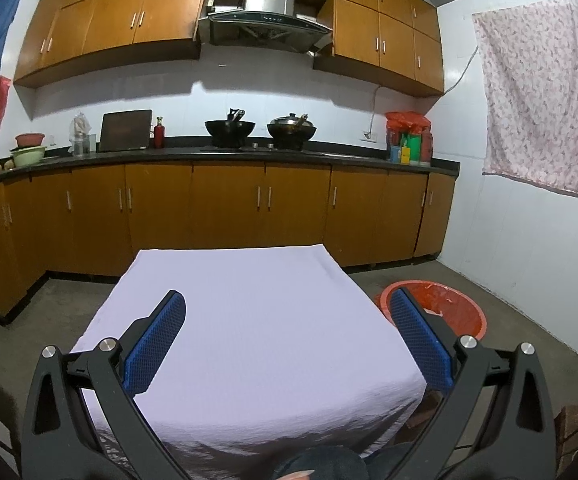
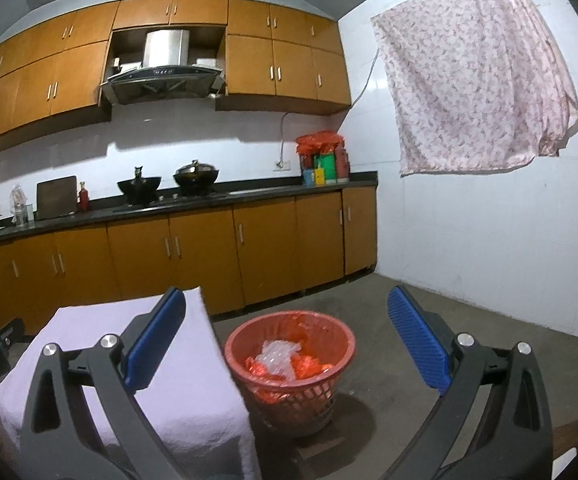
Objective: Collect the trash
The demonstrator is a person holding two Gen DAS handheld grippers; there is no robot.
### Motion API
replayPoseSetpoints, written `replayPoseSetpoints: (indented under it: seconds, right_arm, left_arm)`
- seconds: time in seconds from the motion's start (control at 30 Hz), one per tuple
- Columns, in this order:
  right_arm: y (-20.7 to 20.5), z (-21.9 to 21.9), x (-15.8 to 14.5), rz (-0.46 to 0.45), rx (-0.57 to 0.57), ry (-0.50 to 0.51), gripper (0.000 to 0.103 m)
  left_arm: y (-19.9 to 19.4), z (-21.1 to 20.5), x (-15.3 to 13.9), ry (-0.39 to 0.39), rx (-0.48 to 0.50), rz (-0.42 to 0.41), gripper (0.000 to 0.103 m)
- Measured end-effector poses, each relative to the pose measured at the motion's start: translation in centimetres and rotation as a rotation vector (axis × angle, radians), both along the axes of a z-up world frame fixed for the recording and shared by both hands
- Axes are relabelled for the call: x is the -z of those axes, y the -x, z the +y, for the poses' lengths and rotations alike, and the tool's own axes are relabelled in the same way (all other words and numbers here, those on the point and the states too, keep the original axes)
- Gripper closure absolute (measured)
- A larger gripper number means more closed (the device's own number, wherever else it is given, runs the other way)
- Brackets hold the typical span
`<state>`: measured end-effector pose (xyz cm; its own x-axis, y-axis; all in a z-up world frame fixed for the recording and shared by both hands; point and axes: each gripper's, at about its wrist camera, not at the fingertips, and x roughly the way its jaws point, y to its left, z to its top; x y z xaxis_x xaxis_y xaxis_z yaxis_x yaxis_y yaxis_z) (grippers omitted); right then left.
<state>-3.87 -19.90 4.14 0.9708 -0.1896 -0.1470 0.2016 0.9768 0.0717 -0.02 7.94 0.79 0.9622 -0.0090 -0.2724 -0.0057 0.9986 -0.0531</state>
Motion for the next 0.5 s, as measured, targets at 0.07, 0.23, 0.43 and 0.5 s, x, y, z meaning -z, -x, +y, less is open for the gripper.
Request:
replayPoseSetpoints:
  seconds: [0.07, 0.23, 0.43, 0.5]
  right_arm:
    - [-0.2, 0.6, 0.5, 0.018, -0.017, 0.006, 0.004]
    - [-0.6, 2.0, 1.4, 0.052, -0.039, 0.029, 0.004]
    - [-1.2, 2.5, 1.9, 0.085, -0.036, 0.037, 0.004]
    - [-1.4, 2.5, 2.1, 0.095, -0.038, 0.036, 0.004]
  left_arm:
    - [0.0, 0.0, 0.0, -0.004, -0.007, 0.003, 0.002]
    - [0.0, 0.3, 0.1, -0.006, -0.023, 0.015, 0.002]
    - [0.0, 0.4, 0.2, -0.006, -0.032, 0.022, 0.002]
    - [0.0, 0.4, 0.3, -0.007, -0.032, 0.027, 0.002]
